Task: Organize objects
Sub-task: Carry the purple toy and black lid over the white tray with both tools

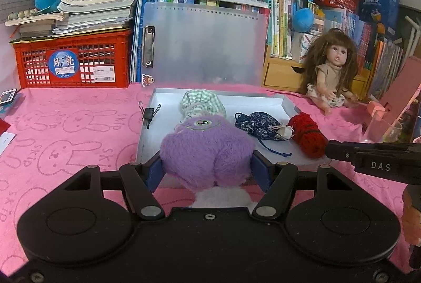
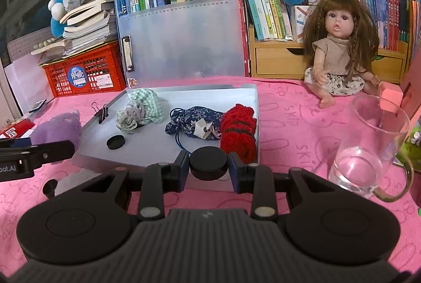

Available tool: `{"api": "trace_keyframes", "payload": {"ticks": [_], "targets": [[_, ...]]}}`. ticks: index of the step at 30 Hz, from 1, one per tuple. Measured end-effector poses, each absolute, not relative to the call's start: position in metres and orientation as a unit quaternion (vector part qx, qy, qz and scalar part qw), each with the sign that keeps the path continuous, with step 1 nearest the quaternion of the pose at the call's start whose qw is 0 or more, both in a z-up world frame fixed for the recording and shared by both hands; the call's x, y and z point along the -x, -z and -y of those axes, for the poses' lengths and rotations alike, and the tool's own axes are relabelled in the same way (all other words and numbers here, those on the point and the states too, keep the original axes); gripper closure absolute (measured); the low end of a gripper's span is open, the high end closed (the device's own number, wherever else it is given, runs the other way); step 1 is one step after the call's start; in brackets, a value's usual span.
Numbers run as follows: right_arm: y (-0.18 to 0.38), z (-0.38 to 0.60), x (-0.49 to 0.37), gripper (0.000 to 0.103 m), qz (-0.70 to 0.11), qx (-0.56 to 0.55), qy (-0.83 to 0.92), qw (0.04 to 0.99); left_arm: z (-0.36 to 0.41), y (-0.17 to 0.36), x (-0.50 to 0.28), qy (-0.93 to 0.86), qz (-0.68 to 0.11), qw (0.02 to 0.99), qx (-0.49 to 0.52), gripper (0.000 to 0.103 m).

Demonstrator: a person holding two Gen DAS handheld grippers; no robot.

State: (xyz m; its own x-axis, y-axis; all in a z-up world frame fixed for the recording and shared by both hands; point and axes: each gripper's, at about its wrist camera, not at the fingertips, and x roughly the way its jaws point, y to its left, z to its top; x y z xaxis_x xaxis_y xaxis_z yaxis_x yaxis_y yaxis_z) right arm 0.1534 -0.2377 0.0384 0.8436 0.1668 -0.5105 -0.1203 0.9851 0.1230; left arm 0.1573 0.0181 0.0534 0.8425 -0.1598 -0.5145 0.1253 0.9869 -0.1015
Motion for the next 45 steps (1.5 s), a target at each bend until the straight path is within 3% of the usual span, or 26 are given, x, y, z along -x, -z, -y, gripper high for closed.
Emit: {"api": "trace_keyframes", "payload": {"ticks": [45], "targets": [[-0.018,0.233,-0.214,0.066,-0.326,-0.049,-0.077,0.941,-0.015,-0.023,-0.242,0.068,-0.359,0.929,0.055,0.037]]}}
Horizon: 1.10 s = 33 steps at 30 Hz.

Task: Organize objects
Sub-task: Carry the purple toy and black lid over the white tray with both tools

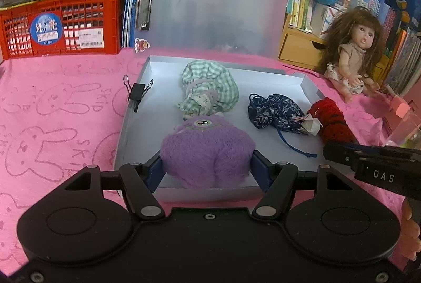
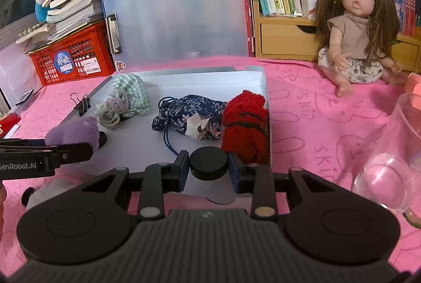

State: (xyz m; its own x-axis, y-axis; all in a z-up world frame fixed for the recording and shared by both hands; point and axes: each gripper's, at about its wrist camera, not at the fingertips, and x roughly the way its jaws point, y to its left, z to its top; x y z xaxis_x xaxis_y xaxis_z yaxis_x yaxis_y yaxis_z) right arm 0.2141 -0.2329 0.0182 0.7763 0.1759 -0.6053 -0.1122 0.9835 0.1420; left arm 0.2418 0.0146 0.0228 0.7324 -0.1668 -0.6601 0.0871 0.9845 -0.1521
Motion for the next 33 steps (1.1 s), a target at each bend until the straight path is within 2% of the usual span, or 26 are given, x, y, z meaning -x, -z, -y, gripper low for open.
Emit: {"api": "trace_keyframes", "payload": {"ticks": [20,33], "targets": [[-0.014,0.229,-0.257,0.066,-0.350,-0.065,-0.073,0.932,-0.027,-0.015,-0.303,0.061,-0.423,0.897,0.117,0.037],[-0.013,0.232,-0.282,0.066,-0.364,-0.076,-0.072,0.925,-0.017,-0.009,-0.334,0.050,-0.421,0.900,0.101,0.037]]}}
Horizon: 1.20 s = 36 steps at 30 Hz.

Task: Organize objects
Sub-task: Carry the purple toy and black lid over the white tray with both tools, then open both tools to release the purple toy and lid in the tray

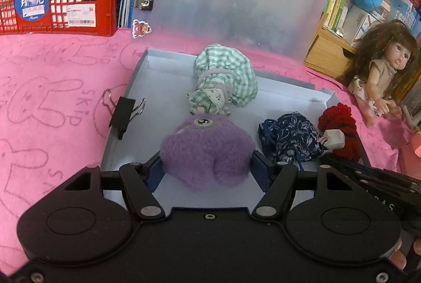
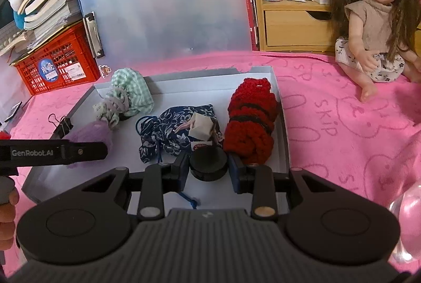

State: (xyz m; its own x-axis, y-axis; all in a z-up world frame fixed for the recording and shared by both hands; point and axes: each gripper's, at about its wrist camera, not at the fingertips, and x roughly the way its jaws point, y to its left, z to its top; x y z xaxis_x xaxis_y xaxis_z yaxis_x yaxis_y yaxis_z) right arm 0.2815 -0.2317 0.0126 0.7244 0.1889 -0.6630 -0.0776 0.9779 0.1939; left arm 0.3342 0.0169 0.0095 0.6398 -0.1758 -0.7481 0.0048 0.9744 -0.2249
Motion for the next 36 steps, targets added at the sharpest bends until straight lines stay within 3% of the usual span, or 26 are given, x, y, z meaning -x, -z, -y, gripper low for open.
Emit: {"api": "trace_keyframes", "payload": {"ticks": [21,23,26,29,36], "targets": [[-0.010,0.228,-0.284,0.063,-0.368,-0.073,-0.069,0.924,-0.007,-0.005,-0.336,0.052,-0.419,0.904,0.064,0.036],[-0.011,0.229,-0.283,0.047,-0.366,-0.077,-0.067,0.925,-0.008,-0.006,-0.335,0.051,-0.420,0.904,0.066,0.035],[-0.012,0.230,-0.282,0.045,-0.364,-0.082,-0.067,0.925,-0.008,-0.009,-0.333,0.051,-0.418,0.905,0.062,0.029],[-0.013,0.233,-0.280,0.035,-0.362,-0.086,-0.064,0.926,-0.007,-0.015,-0.328,0.055,-0.410,0.909,0.056,0.024],[-0.020,0.238,-0.267,0.021,-0.351,-0.092,-0.067,0.929,-0.008,-0.031,-0.311,0.064,-0.391,0.917,0.043,0.016]]}}
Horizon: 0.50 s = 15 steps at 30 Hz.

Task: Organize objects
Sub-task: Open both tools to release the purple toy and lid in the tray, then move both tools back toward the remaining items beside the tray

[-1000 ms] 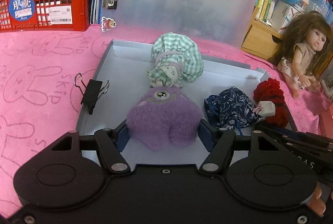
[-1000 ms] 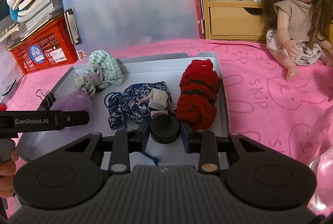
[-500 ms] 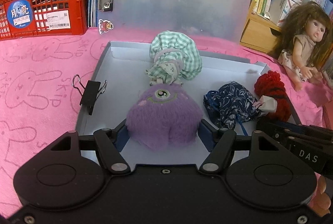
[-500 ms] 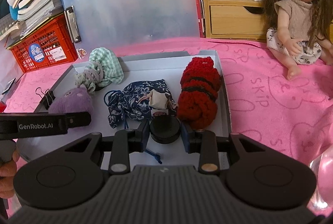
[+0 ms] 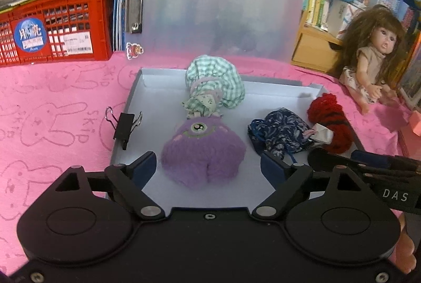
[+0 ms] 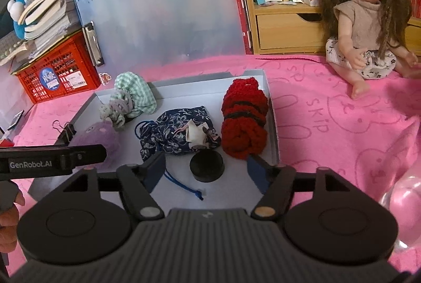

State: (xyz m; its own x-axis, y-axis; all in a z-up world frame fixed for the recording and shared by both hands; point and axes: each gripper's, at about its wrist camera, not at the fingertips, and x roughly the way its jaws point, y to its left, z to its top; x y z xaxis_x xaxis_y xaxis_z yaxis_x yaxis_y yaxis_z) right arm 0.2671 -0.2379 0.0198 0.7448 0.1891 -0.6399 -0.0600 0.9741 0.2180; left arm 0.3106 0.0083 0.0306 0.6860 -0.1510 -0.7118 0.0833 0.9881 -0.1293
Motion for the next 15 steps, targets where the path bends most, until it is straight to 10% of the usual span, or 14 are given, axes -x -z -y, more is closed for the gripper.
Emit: {"api": "trace_keyframes", "payload": {"ticks": [15], "targets": [[-0.047,0.239,-0.212,0.009,-0.310,-0.091,-0.103,0.941,-0.025,-0.052,-0.233,0.090,-0.343,0.934,0.046,0.012]]}}
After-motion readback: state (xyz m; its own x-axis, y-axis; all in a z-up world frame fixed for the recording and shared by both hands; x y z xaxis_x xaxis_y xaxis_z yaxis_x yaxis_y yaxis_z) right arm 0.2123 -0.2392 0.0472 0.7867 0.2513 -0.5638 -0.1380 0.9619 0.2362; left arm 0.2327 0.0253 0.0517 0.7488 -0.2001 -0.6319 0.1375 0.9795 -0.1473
